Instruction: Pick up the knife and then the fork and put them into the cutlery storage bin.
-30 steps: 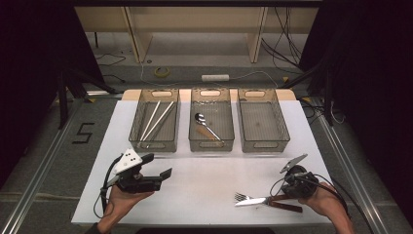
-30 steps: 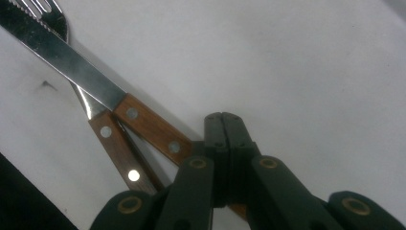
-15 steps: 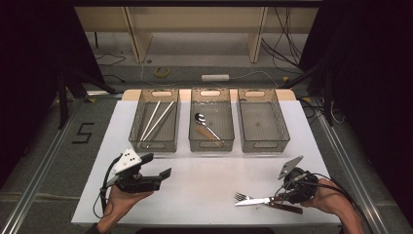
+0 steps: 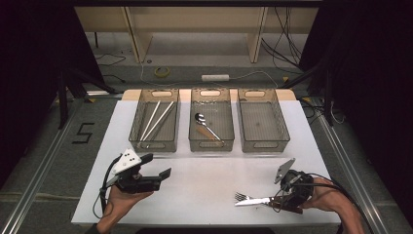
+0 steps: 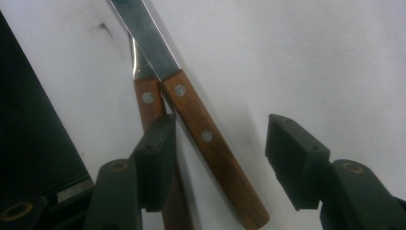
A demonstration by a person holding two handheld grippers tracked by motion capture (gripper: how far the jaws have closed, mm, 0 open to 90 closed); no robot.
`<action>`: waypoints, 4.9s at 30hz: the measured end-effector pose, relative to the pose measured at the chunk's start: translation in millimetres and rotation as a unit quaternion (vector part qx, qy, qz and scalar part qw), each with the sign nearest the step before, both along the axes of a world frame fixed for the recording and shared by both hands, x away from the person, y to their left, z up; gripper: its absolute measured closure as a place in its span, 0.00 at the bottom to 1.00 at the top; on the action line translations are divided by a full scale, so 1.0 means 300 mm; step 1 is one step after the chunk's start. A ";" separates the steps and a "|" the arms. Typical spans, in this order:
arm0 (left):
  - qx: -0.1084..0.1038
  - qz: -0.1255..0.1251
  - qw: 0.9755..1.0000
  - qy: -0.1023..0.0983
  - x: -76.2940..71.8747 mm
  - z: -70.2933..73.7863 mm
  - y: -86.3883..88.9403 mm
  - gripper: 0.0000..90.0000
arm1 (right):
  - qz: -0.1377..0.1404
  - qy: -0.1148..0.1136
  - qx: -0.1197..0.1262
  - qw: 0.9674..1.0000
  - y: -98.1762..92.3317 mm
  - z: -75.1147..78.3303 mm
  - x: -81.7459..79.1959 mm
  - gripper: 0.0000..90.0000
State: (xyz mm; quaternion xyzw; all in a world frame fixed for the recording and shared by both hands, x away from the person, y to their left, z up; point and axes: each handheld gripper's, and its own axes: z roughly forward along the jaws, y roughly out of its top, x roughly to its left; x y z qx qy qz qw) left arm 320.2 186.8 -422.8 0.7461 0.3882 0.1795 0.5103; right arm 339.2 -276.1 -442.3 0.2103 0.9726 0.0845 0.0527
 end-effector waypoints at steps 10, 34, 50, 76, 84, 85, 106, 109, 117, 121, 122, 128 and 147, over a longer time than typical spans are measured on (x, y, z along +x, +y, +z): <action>-0.001 0.002 1.000 0.000 -0.001 -0.001 0.002 0.18 | 0.039 0.005 -0.017 0.999 0.016 -0.013 0.010 0.58; 0.003 0.000 1.000 0.000 -0.003 -0.001 -0.001 0.18 | 0.086 0.014 -0.046 0.995 0.058 -0.030 0.014 0.76; 0.005 0.001 1.000 -0.001 -0.005 -0.002 -0.003 0.18 | 0.135 0.000 -0.045 0.990 0.071 -0.028 -0.001 0.83; 0.006 -0.001 1.000 0.000 -0.007 -0.002 -0.001 0.18 | 0.156 0.008 -0.015 0.988 0.049 -0.014 -0.005 0.86; 0.004 0.001 1.000 -0.001 -0.008 0.000 0.001 0.18 | 0.136 -0.010 0.009 0.991 0.041 0.008 -0.001 0.86; 0.005 0.001 1.000 -0.002 -0.008 0.000 0.002 0.18 | 0.134 -0.011 0.013 0.991 0.041 0.013 0.000 0.86; -0.008 0.006 1.000 -0.009 -0.011 0.006 0.013 0.18 | 0.023 -0.062 0.127 0.990 0.043 0.100 0.055 0.86; -0.010 0.007 1.000 -0.009 -0.011 0.005 0.015 0.18 | 0.011 -0.067 0.135 0.988 0.047 0.110 0.065 0.86; -0.019 0.011 1.000 -0.005 -0.011 0.004 0.028 0.18 | -0.025 -0.084 0.169 0.982 0.050 0.145 0.101 0.86; -0.010 0.012 1.000 -0.010 -0.014 0.006 0.028 0.18 | -0.049 -0.088 0.177 0.979 0.052 0.159 0.127 0.86; -0.010 0.012 1.000 -0.010 -0.015 0.006 0.026 0.18 | -0.053 -0.086 0.178 0.979 0.052 0.162 0.135 0.86; -0.009 0.013 1.000 -0.013 -0.019 0.007 0.031 0.18 | -0.067 -0.087 0.190 0.976 0.064 0.179 0.169 0.86; -0.009 0.012 1.000 -0.017 -0.026 0.008 0.035 0.17 | -0.139 -0.094 0.224 0.960 0.072 0.265 0.338 0.86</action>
